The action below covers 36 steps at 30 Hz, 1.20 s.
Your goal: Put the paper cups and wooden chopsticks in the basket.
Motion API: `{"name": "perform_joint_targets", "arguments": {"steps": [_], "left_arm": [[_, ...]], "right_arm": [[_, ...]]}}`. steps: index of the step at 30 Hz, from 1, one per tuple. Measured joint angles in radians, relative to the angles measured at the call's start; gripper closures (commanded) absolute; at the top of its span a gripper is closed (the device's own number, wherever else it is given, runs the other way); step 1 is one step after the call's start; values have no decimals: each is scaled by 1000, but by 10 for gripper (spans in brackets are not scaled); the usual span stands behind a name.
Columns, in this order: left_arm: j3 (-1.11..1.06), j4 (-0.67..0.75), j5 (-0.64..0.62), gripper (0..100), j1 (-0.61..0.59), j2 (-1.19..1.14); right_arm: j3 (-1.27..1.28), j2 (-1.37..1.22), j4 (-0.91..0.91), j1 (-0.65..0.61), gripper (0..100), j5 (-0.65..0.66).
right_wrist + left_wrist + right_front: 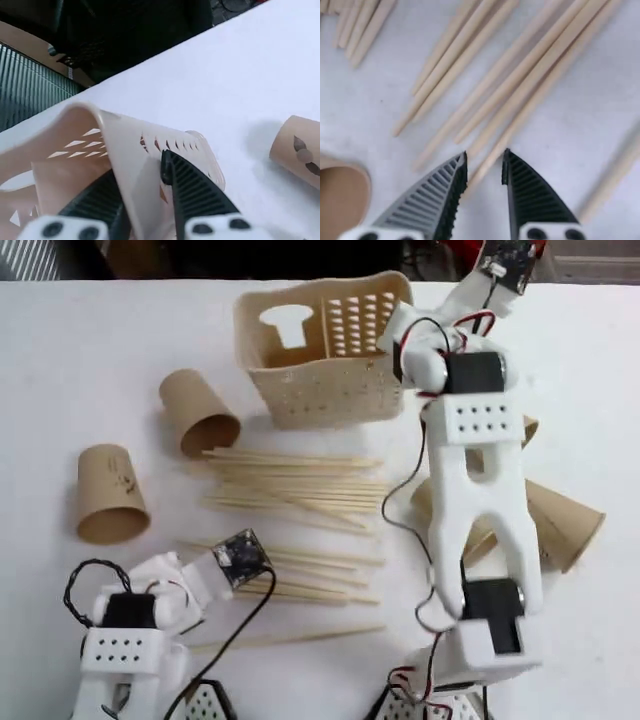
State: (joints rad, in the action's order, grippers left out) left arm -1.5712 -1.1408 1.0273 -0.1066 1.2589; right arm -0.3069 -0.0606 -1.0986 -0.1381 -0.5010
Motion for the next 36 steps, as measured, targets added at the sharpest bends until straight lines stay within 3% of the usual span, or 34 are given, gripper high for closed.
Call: {"name": "perform_joint_targets", "arguments": {"steps": [10,31,36], "left_arm": [[0,0,0,845,0,0],[0,0,0,845,0,0],[0,0,-2,845,0,0]], "right_arm": [[-3,-193,11,18,981,-14],[-245,-204,-420,-52,980,20],[-249,-212,-433,-52,848,20]]}}
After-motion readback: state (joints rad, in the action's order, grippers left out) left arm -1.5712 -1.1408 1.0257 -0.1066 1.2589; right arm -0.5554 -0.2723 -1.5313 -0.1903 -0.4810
